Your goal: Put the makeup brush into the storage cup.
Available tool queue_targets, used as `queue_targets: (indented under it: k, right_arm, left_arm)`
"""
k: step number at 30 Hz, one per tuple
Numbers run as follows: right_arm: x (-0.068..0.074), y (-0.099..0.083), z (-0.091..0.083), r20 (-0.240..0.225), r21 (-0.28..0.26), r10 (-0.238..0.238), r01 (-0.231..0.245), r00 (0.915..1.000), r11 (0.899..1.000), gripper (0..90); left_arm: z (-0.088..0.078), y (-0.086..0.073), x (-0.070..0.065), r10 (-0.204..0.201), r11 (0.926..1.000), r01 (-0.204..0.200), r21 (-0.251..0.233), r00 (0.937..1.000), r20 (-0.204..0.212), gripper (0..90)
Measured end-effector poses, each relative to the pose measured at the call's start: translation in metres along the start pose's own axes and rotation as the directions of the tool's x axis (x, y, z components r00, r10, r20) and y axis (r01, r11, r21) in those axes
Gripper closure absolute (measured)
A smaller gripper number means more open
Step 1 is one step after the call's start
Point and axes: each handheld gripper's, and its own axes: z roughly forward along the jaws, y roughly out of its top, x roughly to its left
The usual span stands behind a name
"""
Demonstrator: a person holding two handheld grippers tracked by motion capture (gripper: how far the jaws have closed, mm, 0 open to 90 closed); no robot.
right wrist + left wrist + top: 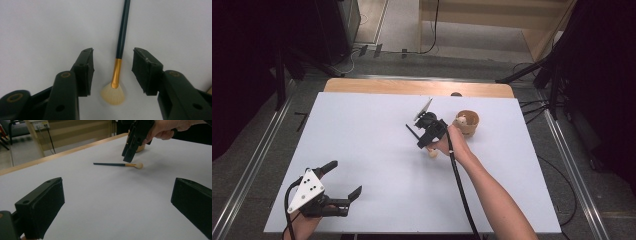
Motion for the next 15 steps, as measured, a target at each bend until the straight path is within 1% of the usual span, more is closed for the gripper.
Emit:
queue_targets:
  k: [4, 6, 9, 10, 12, 15]
  right_arm:
    - [0.000, 0.001, 0.005, 0.004, 0.024, 0.007, -0.007, 1.0000, 1.000, 61.3]
    - [-0.001, 0.001, 0.007, 0.012, 0.029, 0.023, -0.024, 0.9997, 0.999, 65.1]
    - [-0.002, 0.001, 0.010, 0.022, 0.031, 0.035, -0.036, 0.9991, 0.999, 67.8]
    - [-0.002, 0.001, 0.011, 0.024, 0.032, 0.030, -0.030, 0.9993, 0.999, 68.5]
    - [-0.002, 0.001, 0.012, 0.026, 0.041, 0.039, -0.041, 0.9989, 0.998, 69.6]
    - [-0.002, 0.001, 0.014, 0.024, 0.044, 0.040, -0.041, 0.9989, 0.998, 71.9]
  left_arm:
    - [0.000, 0.000, 0.000, -0.002, 1.0000, 0.002, -0.002, 1.0000, 0.001, 0.0]
    - [0.000, 0.000, 0.000, 0.000, 1.0000, 0.000, -0.003, 1.0000, 0.001, 0.0]
    - [-0.001, 0.000, 0.000, -0.003, 1.0000, 0.003, -0.005, 1.0000, 0.004, 0.0]
    - [-0.001, 0.000, 0.000, -0.002, 1.0000, 0.002, -0.004, 1.0000, 0.004, 0.0]
    - [0.000, 0.000, 0.000, -0.003, 1.0000, 0.003, -0.005, 1.0000, 0.005, 0.0]
    - [0.000, 0.000, 0.000, -0.001, 1.0000, 0.001, -0.005, 1.0000, 0.006, 0.0]
